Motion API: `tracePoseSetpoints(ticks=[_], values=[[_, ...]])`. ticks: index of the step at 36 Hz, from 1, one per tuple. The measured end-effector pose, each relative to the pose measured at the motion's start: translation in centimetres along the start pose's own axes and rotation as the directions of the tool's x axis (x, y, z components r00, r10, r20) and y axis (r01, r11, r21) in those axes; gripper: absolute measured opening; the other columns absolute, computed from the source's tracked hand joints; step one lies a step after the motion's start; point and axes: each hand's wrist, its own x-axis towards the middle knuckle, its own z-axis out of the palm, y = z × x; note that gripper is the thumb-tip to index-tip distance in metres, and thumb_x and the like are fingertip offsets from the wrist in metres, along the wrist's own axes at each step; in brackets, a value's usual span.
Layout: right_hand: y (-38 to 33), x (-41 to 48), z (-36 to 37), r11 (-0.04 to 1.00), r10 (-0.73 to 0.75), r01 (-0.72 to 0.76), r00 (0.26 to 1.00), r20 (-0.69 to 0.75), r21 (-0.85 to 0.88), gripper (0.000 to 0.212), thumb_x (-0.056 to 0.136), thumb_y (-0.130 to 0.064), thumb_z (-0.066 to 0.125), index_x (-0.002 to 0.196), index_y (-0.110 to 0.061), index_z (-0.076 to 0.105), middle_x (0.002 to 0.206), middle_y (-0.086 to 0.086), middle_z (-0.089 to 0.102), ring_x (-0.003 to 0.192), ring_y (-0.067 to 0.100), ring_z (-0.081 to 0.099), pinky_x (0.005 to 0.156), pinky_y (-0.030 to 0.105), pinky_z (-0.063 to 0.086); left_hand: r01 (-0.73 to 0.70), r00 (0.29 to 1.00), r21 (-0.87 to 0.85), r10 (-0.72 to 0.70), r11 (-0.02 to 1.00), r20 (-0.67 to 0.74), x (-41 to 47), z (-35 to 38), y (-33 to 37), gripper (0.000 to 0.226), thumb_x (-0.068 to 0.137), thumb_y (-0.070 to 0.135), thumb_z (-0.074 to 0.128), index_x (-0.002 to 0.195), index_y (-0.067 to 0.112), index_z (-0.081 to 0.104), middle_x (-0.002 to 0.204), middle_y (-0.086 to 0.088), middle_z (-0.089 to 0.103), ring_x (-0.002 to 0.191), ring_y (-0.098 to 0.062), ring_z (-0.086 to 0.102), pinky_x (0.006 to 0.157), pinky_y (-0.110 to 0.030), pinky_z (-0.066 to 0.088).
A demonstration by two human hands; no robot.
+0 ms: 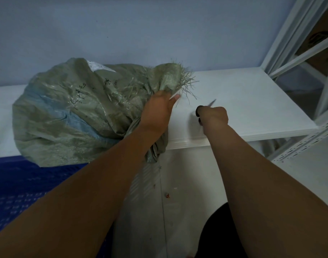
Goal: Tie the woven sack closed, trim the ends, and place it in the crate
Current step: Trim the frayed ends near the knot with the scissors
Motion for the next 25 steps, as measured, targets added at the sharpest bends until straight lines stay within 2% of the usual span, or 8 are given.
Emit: tracePoseSetpoints(ticks=[1, 2, 3, 5, 10, 15, 20, 25], values=[[-0.2, -0.1, 0.2, 0.997, 0.012, -0.013, 1.0, 0.015, 0.074, 0.022, 0.082, -0.014, 0.07, 0.101, -0.003, 0.067, 0.076, 0.004, 0.068, 0.072, 0.023, 0.075, 0.066, 0.03, 0.059, 0.001, 1.0, -0.003, -0.001, 1.0, -0.004, 0.0, 0.0, 0.1, 0.04, 0.104, 0.033, 0.045, 0.107, -0.001, 0.065, 0.101, -0.02, 0.064, 0.09, -0.033, 0.061, 0.071, -0.027, 0.034], [-0.3, -0.2, 0.4, 0.988, 0.018, -0.025, 0.999, 0.046, 0.155, 0.021, 0.083, -0.012, 0.072, 0.1, -0.002, 0.066, 0.079, 0.007, 0.07, 0.069, 0.025, 0.076, 0.056, 0.03, 0.059, 0.002, 1.0, -0.003, -0.003, 1.0, -0.005, 0.0, 0.0, 0.1, 0.04, 0.104, 0.032, 0.044, 0.107, -0.001, 0.065, 0.101, -0.021, 0.065, 0.091, -0.034, 0.061, 0.072, -0.029, 0.036], [-0.6, -0.5, 0.6, 0.974, 0.026, -0.043, 0.997, 0.079, 0.222, 0.017, 0.085, -0.01, 0.071, 0.098, -0.001, 0.064, 0.085, 0.01, 0.071, 0.066, 0.026, 0.076, 0.043, 0.026, 0.052, 0.005, 1.0, -0.004, -0.005, 1.0, -0.004, 0.0, -0.1, 0.1, 0.04, 0.104, 0.032, 0.044, 0.107, -0.002, 0.066, 0.101, -0.022, 0.065, 0.092, -0.035, 0.062, 0.073, -0.031, 0.039], [-1.0, -1.0, 0.8, 0.945, 0.038, -0.077, 0.991, 0.128, 0.319, 0.008, 0.088, -0.001, 0.067, 0.088, -0.002, 0.058, 0.095, 0.016, 0.071, 0.064, 0.026, 0.076, 0.036, 0.021, 0.043, 0.015, 1.0, -0.013, -0.015, 1.0, 0.005, 0.0, -0.1, 0.1, 0.041, 0.104, 0.032, 0.043, 0.103, -0.002, 0.066, 0.099, -0.022, 0.065, 0.09, -0.035, 0.062, 0.074, -0.034, 0.042], [-1.6, -1.9, 1.6, 0.89, 0.024, -0.11, 0.98, 0.196, 0.443, 0.009, 0.087, 0.008, 0.06, 0.094, 0.002, 0.059, 0.103, 0.023, 0.069, 0.054, 0.029, 0.071, 0.06, 0.033, 0.063, 0.038, 0.999, -0.002, -0.038, 0.999, 0.015, -0.2, -0.3, 0.1, 0.043, 0.105, 0.034, 0.04, 0.09, 0.0, 0.063, 0.089, -0.017, 0.062, 0.078, -0.031, 0.059, 0.066, -0.032, 0.037], [-2.4, -3.0, 1.9, 0.845, 0.003, -0.131, 0.971, 0.239, 0.518, 0.015, 0.087, 0.016, 0.058, 0.09, 0.001, 0.062, 0.093, 0.02, 0.068, 0.05, 0.027, 0.068, 0.077, 0.043, 0.063, 0.061, 0.997, 0.009, -0.062, 0.998, 0.039, -0.6, -1.2, 0.1, 0.045, 0.105, 0.036, 0.038, 0.084, 0.002, 0.059, 0.086, -0.016, 0.06, 0.073, -0.024, 0.052, 0.066, -0.031, 0.034], [-3.1, -4.2, 1.7, 0.801, -0.036, -0.126, 0.966, 0.256, 0.586, 0.02, 0.086, 0.016, 0.062, 0.101, 0.002, 0.063, 0.095, 0.019, 0.068, 0.047, 0.021, 0.069, 0.077, 0.039, 0.064, 0.12, 0.991, 0.003, -0.12, 0.993, 0.063, -0.8, -2.4, -0.1, 0.045, 0.106, 0.037, 0.037, 0.073, 0.008, 0.046, 0.078, -0.007, 0.05, 0.068, -0.021, 0.047, 0.065, -0.029, 0.029], [-4.0, -5.8, 1.5, 0.822, -0.125, -0.029, 0.965, 0.229, 0.569, 0.012, 0.084, 0.007, 0.069, 0.086, -0.002, 0.061, 0.096, 0.017, 0.066, 0.066, 0.022, 0.062, 0.071, 0.033, 0.064, 0.157, 0.986, -0.03, -0.154, 0.987, 0.066, -1.3, -3.8, -0.7, 0.053, 0.106, 0.042, 0.032, 0.059, 0.018, 0.036, 0.059, 0.002, 0.041, 0.052, -0.007, 0.04, 0.06, -0.028, 0.027]])
